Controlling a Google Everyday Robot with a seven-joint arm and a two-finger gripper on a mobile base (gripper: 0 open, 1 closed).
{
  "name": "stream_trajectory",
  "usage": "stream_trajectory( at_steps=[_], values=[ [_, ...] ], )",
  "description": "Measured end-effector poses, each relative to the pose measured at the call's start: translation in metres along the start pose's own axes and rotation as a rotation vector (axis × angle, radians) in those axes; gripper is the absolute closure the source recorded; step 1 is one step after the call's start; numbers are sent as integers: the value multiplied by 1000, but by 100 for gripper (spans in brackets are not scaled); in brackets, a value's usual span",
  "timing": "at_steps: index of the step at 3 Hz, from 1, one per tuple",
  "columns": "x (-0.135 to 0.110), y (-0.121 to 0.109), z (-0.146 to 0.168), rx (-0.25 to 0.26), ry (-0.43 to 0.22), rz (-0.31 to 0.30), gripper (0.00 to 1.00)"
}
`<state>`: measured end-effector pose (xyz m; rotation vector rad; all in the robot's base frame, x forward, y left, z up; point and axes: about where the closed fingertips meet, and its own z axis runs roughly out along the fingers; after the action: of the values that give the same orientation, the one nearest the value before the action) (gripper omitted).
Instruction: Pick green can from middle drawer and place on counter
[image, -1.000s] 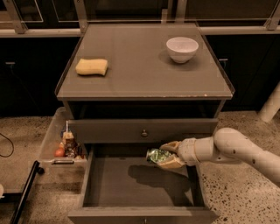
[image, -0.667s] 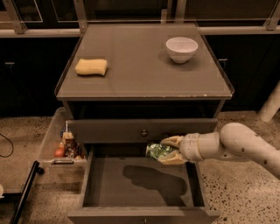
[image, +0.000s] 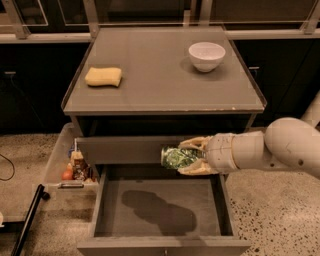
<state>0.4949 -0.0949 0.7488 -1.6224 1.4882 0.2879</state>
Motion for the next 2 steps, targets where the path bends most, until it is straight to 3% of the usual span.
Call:
stream_trajectory(
  at_steps=[1,2],
  values=[
    [-47,-31,-23,36,-7,-94,100],
    [-74,-75,-40,77,-6,-115,100]
  ],
)
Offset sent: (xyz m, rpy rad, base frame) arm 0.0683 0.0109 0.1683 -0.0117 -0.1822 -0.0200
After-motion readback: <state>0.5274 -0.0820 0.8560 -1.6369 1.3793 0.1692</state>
